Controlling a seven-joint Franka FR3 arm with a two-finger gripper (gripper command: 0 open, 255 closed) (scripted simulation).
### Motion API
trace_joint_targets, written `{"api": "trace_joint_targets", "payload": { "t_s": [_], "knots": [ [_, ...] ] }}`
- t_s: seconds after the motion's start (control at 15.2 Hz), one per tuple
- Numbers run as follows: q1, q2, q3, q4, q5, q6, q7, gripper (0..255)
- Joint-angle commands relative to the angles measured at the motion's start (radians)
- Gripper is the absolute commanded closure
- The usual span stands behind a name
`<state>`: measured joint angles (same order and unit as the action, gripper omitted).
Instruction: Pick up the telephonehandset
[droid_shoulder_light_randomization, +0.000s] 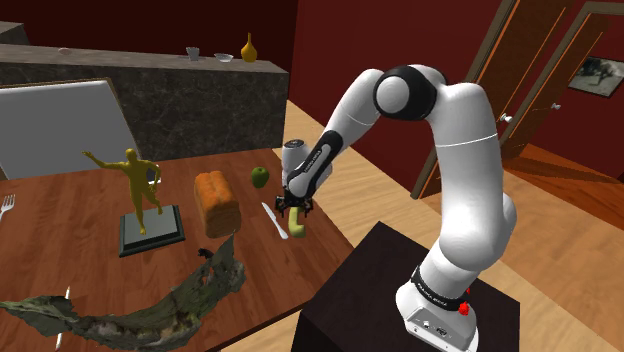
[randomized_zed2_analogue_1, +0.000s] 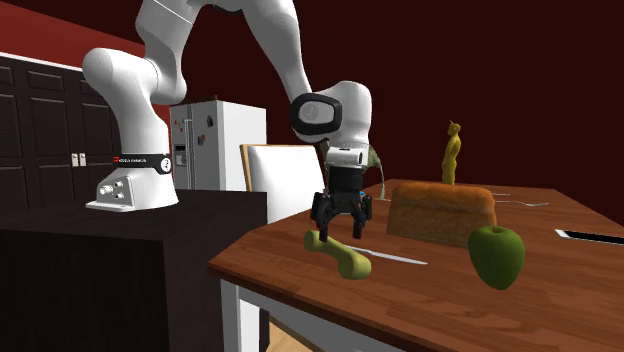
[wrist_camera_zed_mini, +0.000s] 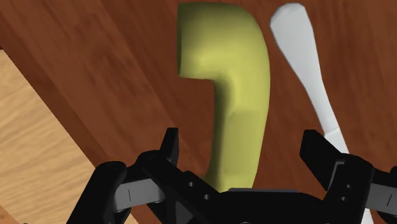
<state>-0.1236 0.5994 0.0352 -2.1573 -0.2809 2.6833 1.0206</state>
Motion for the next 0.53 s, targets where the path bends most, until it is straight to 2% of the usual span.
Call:
{"api": "trace_joint_targets", "payload": {
  "t_s": [0.0, 0.26, 0.33, 0.46],
  "knots": [
    [0.003, 0.029, -0.006, 0.012, -0.005, 0.017, 0.005, 0],
    [0.009, 0.064, -0.013, 0.026, -0.010, 0.039, 0.012, 0],
    [0.009, 0.064, -0.013, 0.026, -0.010, 0.039, 0.012, 255],
    [0.009, 0.064, -0.012, 0.026, -0.010, 0.038, 0.012, 255]
  ]
}}
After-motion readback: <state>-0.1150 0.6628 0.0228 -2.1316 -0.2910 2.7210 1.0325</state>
